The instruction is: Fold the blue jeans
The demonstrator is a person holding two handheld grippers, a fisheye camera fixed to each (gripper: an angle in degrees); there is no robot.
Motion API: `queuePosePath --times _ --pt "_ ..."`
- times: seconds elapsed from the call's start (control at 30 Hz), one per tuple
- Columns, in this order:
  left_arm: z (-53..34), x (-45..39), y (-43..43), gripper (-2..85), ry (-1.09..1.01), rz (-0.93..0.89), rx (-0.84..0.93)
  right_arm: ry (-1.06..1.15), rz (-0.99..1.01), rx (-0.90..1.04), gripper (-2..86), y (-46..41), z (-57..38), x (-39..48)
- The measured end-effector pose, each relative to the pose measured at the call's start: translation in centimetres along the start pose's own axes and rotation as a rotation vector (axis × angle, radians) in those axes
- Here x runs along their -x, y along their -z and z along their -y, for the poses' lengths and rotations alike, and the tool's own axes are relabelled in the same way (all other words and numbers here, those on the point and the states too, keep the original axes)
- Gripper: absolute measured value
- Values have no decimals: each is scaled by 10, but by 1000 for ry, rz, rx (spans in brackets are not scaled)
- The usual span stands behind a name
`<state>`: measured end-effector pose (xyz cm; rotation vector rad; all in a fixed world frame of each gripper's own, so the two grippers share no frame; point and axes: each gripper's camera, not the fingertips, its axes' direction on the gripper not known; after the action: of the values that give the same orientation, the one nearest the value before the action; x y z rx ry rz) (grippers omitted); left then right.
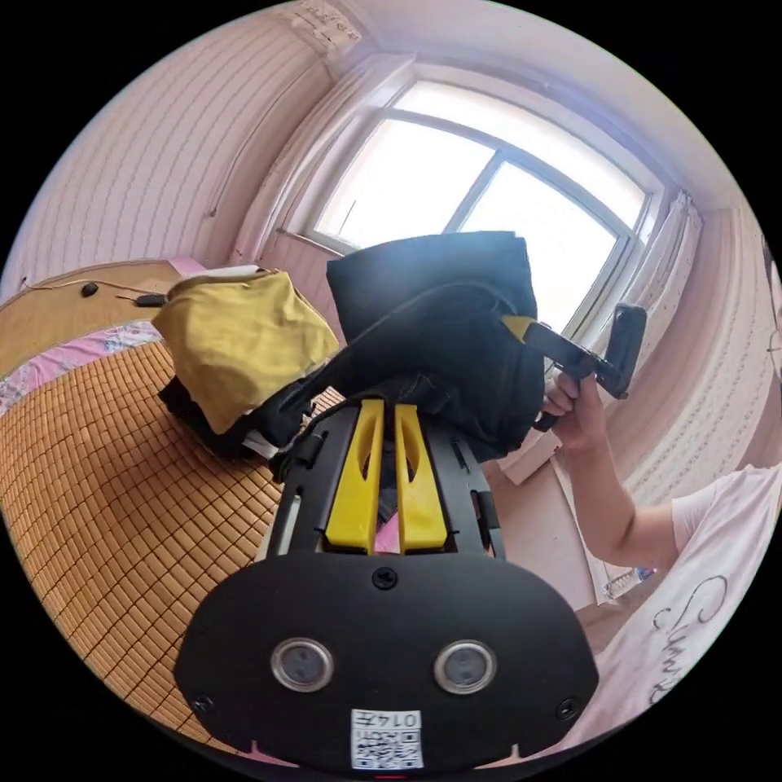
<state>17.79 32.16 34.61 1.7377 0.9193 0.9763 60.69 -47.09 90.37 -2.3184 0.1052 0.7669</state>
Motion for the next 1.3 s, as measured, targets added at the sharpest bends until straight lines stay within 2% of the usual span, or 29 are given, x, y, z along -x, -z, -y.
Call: queuePosePath --times 0.13,0.3,0.4,0.5,0.57,0.6,0.67,0.7,0.8,0.9,1.07,1.17,1.23,1.3 --pt "-11 8 147 -4 0 154 -104 5 213 -35 53 -48 32 59" --pt "-56 7 361 -3 78 452 -132 -212 487 -127 33 -119 17 107" --pt "-105 4 455 -1 180 580 -80 -348 558 -18 45 -183 -22 139" --pt "-177 25 514 1 379 700 16 -358 526 266 38 -266 -70 185" --pt "-232 56 534 1 581 796 96 -280 430 497 25 -324 -106 225" --pt "-268 76 544 -4 728 822 142 -257 418 526 22 -334 -112 232" --pt "-313 96 556 -8 876 778 153 -205 383 592 24 -361 -123 254" --pt "-332 100 569 -9 929 717 87 -192 367 602 28 -367 -123 258" --pt "-345 90 606 -10 955 701 -81 -141 281 620 79 -395 -116 266" --pt "-341 79 636 -8 964 741 -143 -135 204 657 130 -434 -113 265" --pt "-333 65 669 15 957 758 -185 -175 204 787 121 -518 -127 274" --pt "-325 60 676 64 896 732 -161 -240 158 863 65 -553 -138 276" --pt "-321 61 675 63 904 731 -96 -249 167 855 39 -561 -137 280" --pt "-311 57 670 23 862 726 12 -227 197 812 29 -560 -133 285"
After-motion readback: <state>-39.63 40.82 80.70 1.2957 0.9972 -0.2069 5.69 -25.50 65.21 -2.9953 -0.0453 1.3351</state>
